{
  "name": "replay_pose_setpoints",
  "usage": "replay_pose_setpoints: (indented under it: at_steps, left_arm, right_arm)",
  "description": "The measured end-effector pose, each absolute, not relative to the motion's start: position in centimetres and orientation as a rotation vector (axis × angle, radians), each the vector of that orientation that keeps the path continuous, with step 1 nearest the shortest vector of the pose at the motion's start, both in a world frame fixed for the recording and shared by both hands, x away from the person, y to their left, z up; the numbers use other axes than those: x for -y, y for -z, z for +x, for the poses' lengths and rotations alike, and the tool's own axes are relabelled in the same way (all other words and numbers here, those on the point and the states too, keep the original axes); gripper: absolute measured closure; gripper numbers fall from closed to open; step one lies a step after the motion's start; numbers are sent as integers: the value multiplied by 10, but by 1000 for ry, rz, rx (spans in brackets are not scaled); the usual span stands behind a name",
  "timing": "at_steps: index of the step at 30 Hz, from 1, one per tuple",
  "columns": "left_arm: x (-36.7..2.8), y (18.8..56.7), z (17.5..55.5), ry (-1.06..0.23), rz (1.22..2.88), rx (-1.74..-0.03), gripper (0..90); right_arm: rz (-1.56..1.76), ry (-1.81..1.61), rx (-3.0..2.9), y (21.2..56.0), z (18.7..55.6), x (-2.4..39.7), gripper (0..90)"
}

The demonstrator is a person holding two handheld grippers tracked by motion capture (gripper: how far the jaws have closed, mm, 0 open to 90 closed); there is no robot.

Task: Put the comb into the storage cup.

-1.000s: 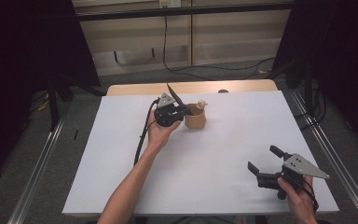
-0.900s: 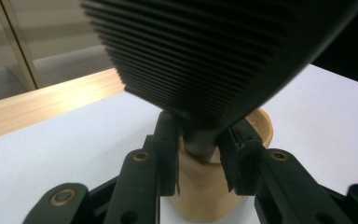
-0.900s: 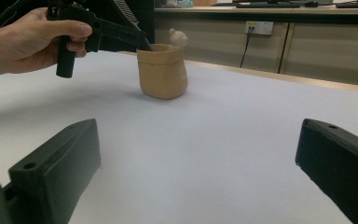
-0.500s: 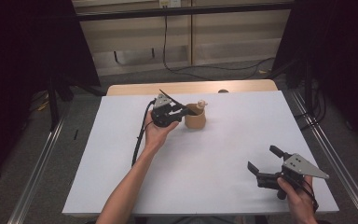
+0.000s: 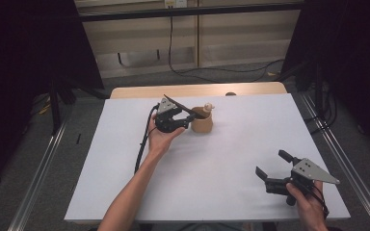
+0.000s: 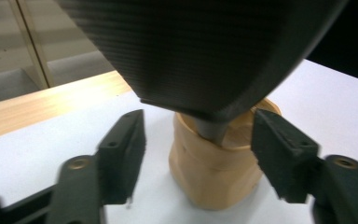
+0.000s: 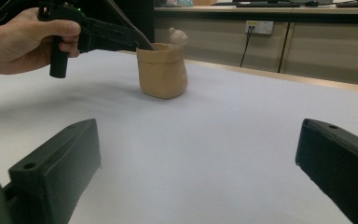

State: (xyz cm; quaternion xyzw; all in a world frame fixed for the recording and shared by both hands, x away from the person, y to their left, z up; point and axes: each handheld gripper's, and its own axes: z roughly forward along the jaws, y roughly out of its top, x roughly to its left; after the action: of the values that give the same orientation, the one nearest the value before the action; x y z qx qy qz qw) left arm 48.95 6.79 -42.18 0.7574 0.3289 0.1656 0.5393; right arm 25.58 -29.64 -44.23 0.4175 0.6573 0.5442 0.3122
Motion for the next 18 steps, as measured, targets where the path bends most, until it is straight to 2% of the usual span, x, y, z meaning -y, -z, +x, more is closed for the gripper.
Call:
replay_pose_setpoints:
  at_steps: [10,18]
  left_arm:
    - [-75,423,488,-414,1775,-781,101]
    - [-82,416,482,-431,1762,-755,41]
  right_arm:
    - [1112,-1439,-1729,444,256,298,0]
    - [1112,-1439,-1729,444,257,298,0]
